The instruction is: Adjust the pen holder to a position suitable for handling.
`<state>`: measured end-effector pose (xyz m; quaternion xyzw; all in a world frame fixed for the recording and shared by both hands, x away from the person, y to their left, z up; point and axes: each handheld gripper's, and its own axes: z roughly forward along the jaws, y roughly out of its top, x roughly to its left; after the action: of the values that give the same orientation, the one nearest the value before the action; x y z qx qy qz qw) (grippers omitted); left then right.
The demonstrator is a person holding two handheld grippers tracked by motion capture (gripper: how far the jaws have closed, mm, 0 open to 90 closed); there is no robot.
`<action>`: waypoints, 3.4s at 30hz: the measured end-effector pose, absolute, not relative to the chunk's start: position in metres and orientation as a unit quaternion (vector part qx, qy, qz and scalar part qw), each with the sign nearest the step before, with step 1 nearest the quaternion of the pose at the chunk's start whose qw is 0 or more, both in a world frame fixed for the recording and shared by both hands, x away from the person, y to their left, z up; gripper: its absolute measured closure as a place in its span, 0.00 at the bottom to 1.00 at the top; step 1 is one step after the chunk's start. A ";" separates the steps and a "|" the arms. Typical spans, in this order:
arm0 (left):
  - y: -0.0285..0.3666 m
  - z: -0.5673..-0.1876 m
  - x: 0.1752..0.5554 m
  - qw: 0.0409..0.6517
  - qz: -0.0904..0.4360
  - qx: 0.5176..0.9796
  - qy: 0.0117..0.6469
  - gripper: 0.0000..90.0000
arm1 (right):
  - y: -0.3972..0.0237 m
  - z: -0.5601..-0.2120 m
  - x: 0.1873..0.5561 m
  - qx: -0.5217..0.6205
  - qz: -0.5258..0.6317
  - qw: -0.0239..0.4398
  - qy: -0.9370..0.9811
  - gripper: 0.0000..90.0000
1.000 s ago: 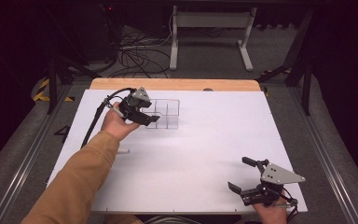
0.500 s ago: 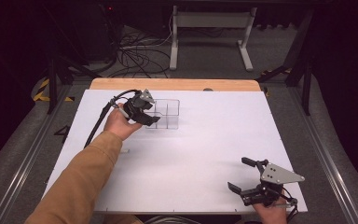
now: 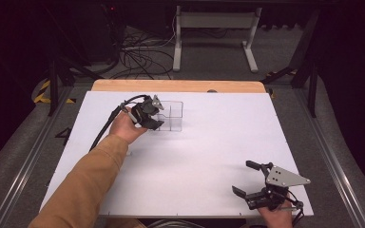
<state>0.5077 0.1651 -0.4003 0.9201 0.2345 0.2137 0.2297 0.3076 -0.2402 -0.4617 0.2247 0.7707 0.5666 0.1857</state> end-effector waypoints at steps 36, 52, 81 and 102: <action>0.150 -0.362 0.452 0.253 0.118 0.959 0.054 0.97 | -0.239 -0.463 0.309 0.222 0.568 0.172 0.774 0.03; 0.136 -0.373 0.415 0.245 0.062 0.967 -0.043 0.97 | -0.238 -0.463 0.309 0.221 0.567 0.172 0.774 0.03; 0.137 -0.388 0.412 0.230 0.039 0.972 -0.024 0.96 | -0.238 -0.464 0.310 0.223 0.567 0.168 0.775 0.03; 0.133 -0.386 0.404 0.215 0.022 0.976 -0.017 0.60 | -0.237 -0.464 0.310 0.220 0.566 0.167 0.777 0.03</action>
<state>0.4039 0.1325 -0.3859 0.9763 -0.0173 0.0223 0.2148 0.3097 -0.2367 -0.4644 0.2202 0.7771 0.5655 0.1670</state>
